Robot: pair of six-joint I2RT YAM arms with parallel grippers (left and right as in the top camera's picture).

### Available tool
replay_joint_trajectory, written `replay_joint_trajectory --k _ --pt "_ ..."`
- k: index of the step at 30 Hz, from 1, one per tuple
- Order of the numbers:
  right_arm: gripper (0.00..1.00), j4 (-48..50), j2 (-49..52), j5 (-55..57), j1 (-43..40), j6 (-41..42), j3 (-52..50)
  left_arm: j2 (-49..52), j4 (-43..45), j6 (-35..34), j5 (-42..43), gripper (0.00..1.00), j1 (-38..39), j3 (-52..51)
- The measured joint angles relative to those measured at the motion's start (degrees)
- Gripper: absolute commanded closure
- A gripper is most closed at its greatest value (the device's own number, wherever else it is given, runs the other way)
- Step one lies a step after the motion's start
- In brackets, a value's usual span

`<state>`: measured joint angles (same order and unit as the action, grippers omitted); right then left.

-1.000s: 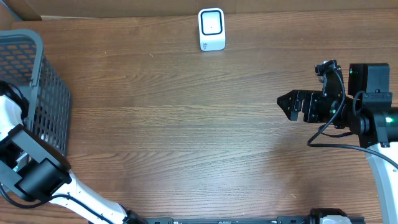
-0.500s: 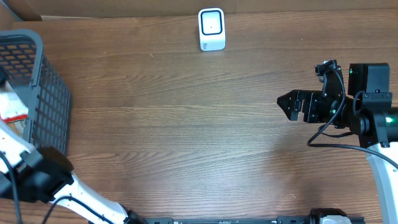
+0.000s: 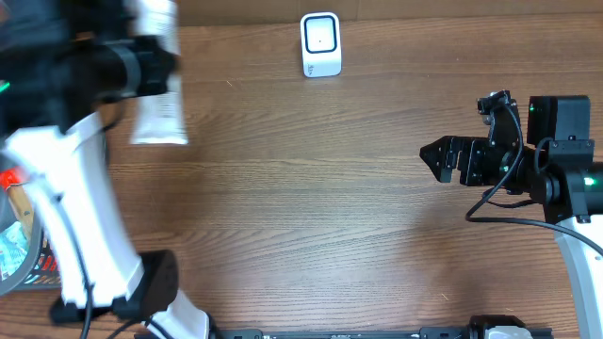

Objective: Scan the item barcode
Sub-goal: 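Grasp the white tube in the basket with the left gripper, then carry the white tube out and set it on the table center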

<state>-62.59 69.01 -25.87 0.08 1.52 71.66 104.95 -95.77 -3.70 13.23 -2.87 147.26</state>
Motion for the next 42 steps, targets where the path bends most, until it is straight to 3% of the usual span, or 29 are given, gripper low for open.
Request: replay_joint_trajectory --k 9,15,22,27,29,32,36,38,42 --pt "0.01 0.02 0.0 0.0 0.0 0.0 0.0 5.01 14.82 -9.35 -4.63 0.96 15.93 -27.8" --pt "0.01 0.0 0.0 0.0 0.0 0.02 0.0 4.98 30.47 -13.84 -0.85 0.96 21.16 -47.52" --pt "0.01 0.04 0.0 0.24 0.0 0.02 0.0 5.01 55.87 -21.66 4.98 0.96 27.41 -67.12" --pt "0.01 0.0 0.0 0.37 0.0 0.02 0.0 4.98 62.27 -27.43 8.41 0.96 31.74 -73.35" --pt "0.01 0.02 0.0 0.37 0.0 0.0 0.0 5.01 61.92 -28.35 8.96 0.84 33.2 -74.27" --pt "0.01 0.0 0.0 0.37 0.0 0.02 0.0 5.01 61.09 -28.76 9.11 0.46 34.97 -74.82" --pt "0.01 0.0 0.0 0.37 0.0 0.0 0.0 4.98 61.27 -26.67 9.27 0.21 35.58 -74.82" --pt "0.01 -0.02 0.0 0.37 0.0 0.02 0.0 4.98 60.24 -25.14 9.2 0.14 35.08 -74.51" --pt "0.0 -0.02 0.0 0.39 0.0 0.0 0.0 4.98 51.98 -21.88 8.83 0.13 32.02 -69.57"
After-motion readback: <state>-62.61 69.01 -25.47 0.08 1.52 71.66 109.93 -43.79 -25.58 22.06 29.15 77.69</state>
